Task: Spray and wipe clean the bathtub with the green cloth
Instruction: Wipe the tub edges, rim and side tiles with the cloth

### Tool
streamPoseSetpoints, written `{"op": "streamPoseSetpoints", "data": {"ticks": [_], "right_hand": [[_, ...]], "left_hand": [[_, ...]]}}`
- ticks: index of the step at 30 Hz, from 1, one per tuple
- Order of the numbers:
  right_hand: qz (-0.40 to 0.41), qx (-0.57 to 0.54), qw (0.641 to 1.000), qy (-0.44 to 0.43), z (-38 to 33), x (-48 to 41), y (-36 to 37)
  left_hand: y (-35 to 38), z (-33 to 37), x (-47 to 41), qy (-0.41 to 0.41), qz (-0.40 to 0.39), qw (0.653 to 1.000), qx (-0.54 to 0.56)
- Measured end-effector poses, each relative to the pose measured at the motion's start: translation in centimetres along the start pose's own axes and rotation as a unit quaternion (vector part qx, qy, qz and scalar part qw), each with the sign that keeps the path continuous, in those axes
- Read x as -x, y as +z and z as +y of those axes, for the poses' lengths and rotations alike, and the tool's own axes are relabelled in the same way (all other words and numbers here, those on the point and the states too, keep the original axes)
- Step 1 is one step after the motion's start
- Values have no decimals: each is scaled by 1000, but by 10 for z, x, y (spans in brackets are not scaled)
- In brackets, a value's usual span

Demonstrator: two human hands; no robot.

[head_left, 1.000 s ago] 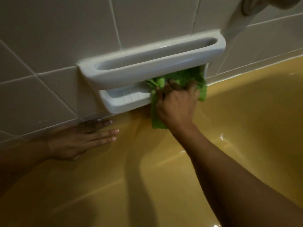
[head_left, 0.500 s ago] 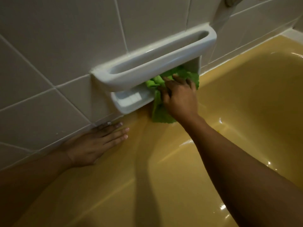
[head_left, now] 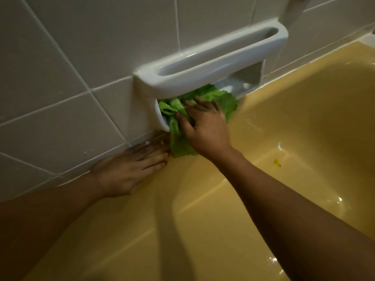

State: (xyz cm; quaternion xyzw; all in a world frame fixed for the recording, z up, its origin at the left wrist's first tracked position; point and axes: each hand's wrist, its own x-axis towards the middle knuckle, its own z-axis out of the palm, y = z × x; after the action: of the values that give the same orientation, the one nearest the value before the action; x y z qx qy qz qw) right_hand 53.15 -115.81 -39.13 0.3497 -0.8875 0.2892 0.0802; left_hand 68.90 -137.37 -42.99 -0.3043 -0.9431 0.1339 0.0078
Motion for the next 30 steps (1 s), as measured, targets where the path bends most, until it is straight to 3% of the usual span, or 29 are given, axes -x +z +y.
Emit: {"op": "streamPoseSetpoints", "data": {"ticks": [10, 15, 23, 27, 30], "right_hand": [[43, 40, 995, 75, 69, -25, -29], [45, 26, 991, 124, 60, -29, -22], [11, -16, 1000, 6, 2, 1, -2], [-1, -2, 1000, 0, 20, -8, -13], [18, 22, 999, 45, 45, -17, -22]], "left_hand": [[-6, 4, -1, -18, -18, 999, -21], [-6, 3, -1, -22, -12, 999, -23], [-2, 2, -3, -24, -29, 999, -13], [-4, 2, 0, -24, -30, 999, 1], [-6, 3, -1, -25, -25, 999, 8]]}}
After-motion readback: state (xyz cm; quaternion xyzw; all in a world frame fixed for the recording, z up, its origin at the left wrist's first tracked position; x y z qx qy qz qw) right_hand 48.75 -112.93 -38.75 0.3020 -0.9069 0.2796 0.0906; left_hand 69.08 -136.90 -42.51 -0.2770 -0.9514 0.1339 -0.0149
